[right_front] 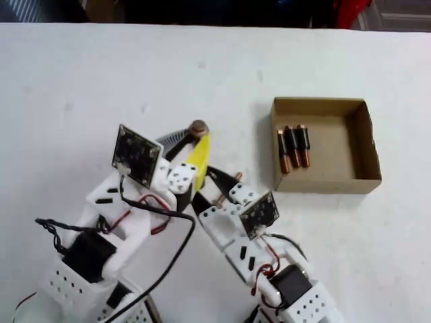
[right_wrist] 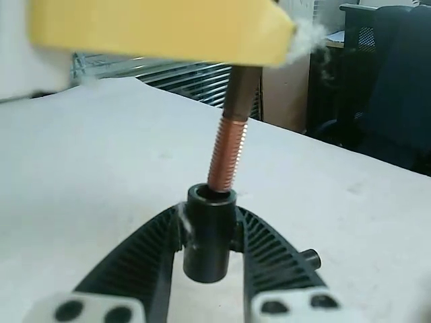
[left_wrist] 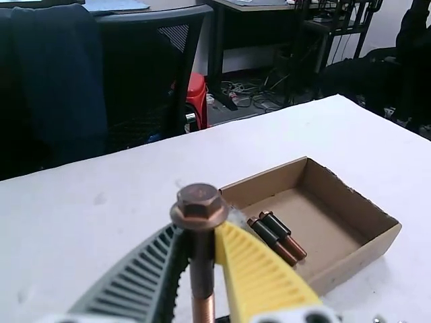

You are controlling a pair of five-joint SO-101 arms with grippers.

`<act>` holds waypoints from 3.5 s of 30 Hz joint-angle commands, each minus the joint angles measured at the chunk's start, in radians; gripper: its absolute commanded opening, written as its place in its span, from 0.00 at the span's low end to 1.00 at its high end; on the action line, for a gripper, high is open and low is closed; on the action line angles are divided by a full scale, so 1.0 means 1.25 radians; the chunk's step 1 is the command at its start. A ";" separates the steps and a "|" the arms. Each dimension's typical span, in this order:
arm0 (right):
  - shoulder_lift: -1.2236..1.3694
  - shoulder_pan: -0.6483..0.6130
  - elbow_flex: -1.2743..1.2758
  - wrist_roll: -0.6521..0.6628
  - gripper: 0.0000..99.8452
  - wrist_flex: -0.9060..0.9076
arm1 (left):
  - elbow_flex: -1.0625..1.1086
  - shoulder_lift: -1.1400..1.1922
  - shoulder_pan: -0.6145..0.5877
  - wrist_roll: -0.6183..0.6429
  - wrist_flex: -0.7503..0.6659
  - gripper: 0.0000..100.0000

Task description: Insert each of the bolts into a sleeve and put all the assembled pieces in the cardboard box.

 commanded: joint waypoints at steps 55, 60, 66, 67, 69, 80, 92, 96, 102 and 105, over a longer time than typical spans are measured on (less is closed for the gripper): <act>-0.009 0.001 0.007 -0.001 0.02 -0.006 | 0.329 -0.401 -0.003 0.007 0.021 0.02; -0.009 0.002 0.007 -0.001 0.02 -0.001 | 0.335 -0.400 -0.053 0.007 0.032 0.02; -0.009 0.002 0.007 -0.001 0.02 -0.001 | 0.399 -0.401 -0.063 0.006 0.038 0.02; -0.009 0.002 0.007 -0.001 0.02 -0.001 | 0.403 -0.401 -0.063 0.006 0.038 0.02; -0.009 0.002 0.007 -0.001 0.02 -0.001 | 0.403 -0.403 -0.063 0.006 0.038 0.02; -0.009 0.023 0.007 0.000 0.02 -0.001 | 0.408 -0.404 -0.063 0.006 0.038 0.16; -0.009 0.031 0.007 0.000 0.02 -0.001 | 0.403 -0.404 -0.064 0.006 0.032 0.26; -0.009 0.031 0.007 0.000 0.02 0.001 | 0.378 -0.404 -0.066 0.005 0.032 0.26; -0.007 0.033 0.007 0.000 0.02 0.008 | 0.312 -0.404 -0.126 0.006 0.038 0.26; -0.009 0.033 0.007 0.000 0.02 0.024 | 0.275 -0.404 -0.179 0.006 0.039 0.25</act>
